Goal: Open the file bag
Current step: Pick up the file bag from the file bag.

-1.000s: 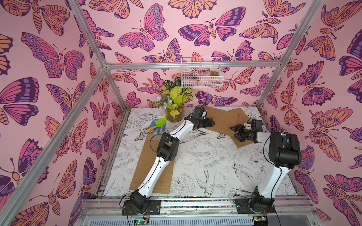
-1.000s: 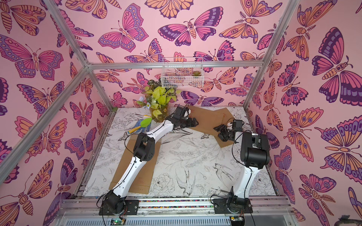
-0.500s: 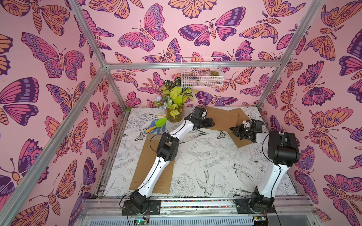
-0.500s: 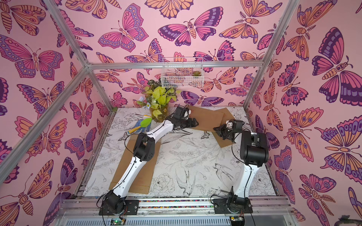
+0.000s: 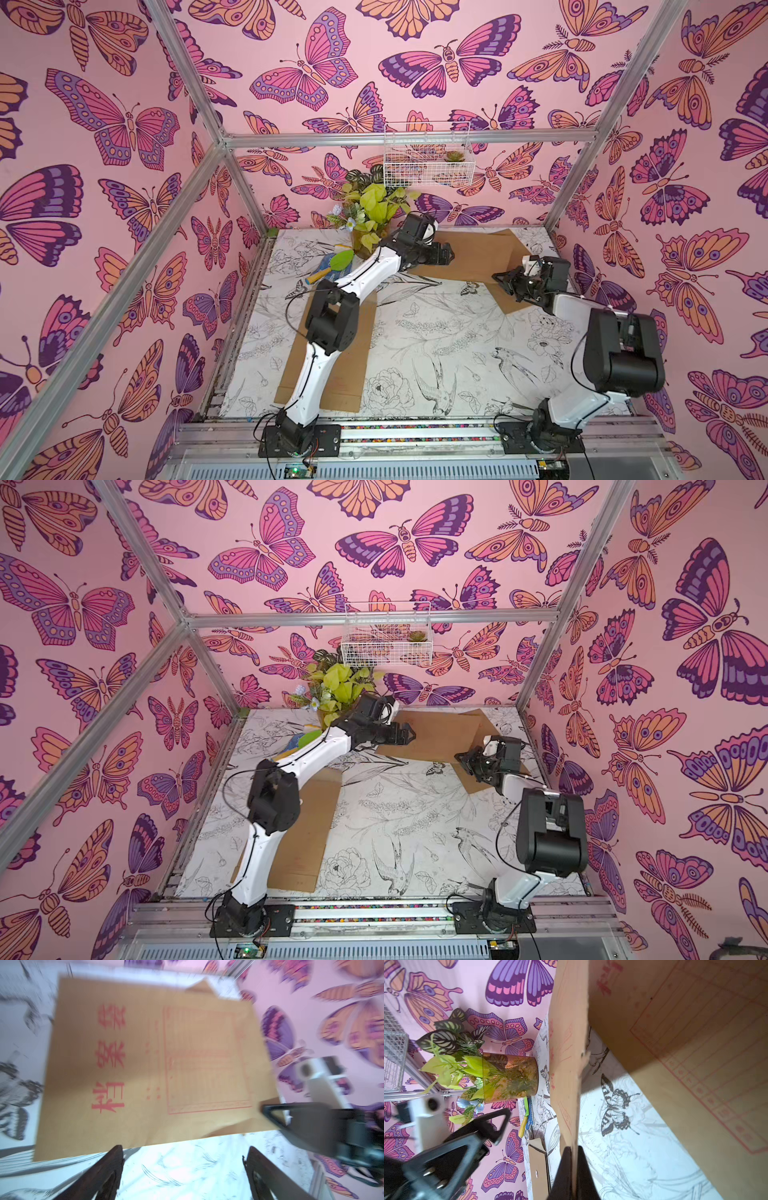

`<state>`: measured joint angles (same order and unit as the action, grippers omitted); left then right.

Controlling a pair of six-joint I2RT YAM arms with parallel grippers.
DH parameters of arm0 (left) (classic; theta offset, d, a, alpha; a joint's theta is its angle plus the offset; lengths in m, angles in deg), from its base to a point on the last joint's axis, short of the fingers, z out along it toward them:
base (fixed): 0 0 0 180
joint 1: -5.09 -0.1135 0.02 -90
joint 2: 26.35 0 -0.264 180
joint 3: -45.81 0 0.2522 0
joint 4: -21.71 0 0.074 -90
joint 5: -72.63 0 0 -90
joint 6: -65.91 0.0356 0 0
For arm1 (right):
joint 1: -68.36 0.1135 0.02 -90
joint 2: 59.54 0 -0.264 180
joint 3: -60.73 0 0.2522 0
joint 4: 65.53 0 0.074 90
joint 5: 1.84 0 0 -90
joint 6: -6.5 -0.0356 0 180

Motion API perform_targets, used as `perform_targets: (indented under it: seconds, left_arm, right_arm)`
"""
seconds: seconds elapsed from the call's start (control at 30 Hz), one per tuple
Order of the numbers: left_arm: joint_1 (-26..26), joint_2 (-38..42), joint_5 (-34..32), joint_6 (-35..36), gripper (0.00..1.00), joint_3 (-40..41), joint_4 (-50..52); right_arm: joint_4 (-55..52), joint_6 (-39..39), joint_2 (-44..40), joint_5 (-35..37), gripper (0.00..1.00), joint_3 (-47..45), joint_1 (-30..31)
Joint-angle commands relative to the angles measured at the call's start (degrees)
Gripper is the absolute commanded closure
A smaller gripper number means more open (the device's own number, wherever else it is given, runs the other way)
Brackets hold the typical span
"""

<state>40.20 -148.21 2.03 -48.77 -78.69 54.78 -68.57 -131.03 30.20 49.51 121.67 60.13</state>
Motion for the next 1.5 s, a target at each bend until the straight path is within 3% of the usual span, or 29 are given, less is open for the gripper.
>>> perform_targets:
  seconds: [0.0,0.17,0.3,0.47,0.6,0.8,1.03,1.47]
  left_arm:
    - [0.90,9.50,-3.34,1.32,0.07,9.51,-6.71]
    - [1.70,21.89,-6.77,2.00,0.05,23.55,-8.51]
    - [3.95,28.27,-10.92,5.45,0.03,30.55,-7.03]
    - [9.42,31.06,-18.52,12.53,0.03,32.08,-1.85]
    - [15.74,31.08,-24.18,19.15,0.03,32.00,-0.29]
    - [21.31,27.91,-26.94,24.28,0.03,30.24,0.01]
    - [23.23,22.17,-28.84,26.31,0.05,25.49,0.38]
    - [23.32,17.88,-32.04,28.55,0.35,22.61,0.59]
  right_arm:
    - [-7.60,4.54,-6.98,4.46,1.00,-1.88,0.63]
    - [-17.61,6.85,-17.81,8.32,1.00,-3.41,1.82]
    - [-29.06,7.93,-26.21,16.37,1.00,-0.97,6.15]
    - [-40.58,4.92,-31.64,26.68,1.00,5.40,13.51]
    - [-46.59,-0.20,-32.43,30.42,1.00,10.46,17.84]
    - [-47.80,-6.16,-32.34,27.40,1.00,13.74,20.21]
    - [-46.67,-8.99,-33.96,23.18,1.00,14.66,20.81]
    - [-45.93,-13.96,-37.00,18.02,1.00,16.06,20.81]
